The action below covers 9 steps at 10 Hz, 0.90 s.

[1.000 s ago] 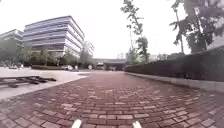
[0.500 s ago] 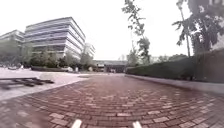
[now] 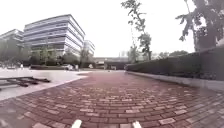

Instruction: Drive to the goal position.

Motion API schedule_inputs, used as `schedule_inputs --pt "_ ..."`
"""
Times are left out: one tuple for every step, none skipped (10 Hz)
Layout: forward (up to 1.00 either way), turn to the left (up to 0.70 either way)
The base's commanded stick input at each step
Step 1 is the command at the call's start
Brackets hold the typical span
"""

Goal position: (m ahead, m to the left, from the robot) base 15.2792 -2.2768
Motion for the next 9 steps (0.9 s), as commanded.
schedule_inputs --pt "0.7 0.0" --pt "0.7 0.0" --pt "0.7 0.0" --pt "0.7 -0.14" --pt "0.7 -0.14" --pt "0.7 -0.08" --pt "0.7 -0.02" --pt "0.7 0.0" --pt "0.7 0.0"
